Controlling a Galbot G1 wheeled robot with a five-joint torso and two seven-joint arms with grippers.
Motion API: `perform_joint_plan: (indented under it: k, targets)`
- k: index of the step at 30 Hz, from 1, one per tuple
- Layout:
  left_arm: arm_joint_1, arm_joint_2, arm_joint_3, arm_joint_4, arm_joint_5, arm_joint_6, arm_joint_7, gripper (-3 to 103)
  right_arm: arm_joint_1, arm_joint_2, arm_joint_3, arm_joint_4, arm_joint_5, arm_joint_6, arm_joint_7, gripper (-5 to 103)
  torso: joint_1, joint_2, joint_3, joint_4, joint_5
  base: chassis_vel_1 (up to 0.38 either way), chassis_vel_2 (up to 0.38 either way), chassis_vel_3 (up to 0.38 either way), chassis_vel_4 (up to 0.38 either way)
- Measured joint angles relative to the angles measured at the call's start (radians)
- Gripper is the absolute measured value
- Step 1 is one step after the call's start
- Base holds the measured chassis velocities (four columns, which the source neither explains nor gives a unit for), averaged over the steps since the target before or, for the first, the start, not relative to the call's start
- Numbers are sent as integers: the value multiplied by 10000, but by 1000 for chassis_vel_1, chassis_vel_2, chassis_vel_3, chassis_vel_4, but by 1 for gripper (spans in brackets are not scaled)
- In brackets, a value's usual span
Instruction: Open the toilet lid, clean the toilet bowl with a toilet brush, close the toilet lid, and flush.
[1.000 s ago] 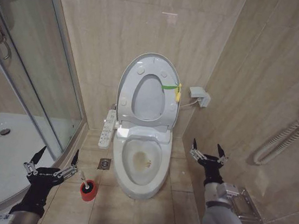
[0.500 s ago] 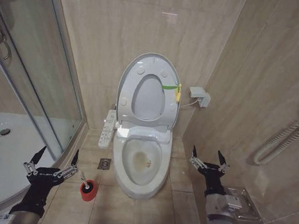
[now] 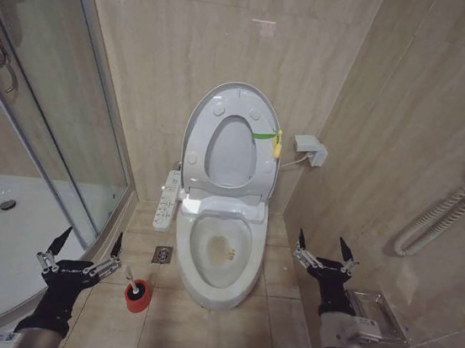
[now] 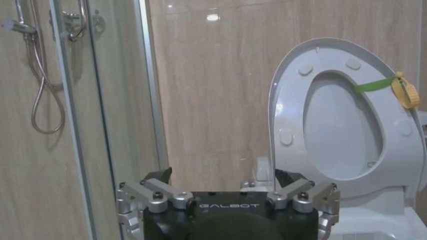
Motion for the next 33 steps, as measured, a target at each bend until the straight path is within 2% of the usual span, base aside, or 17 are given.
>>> perform_joint_plan:
  k: [33]
  targets:
    - [0,0,0,0,0,0,0,100,-379,268,-173,308,-194,36,-84,100,0,0,0,0,0,0,0,0,0]
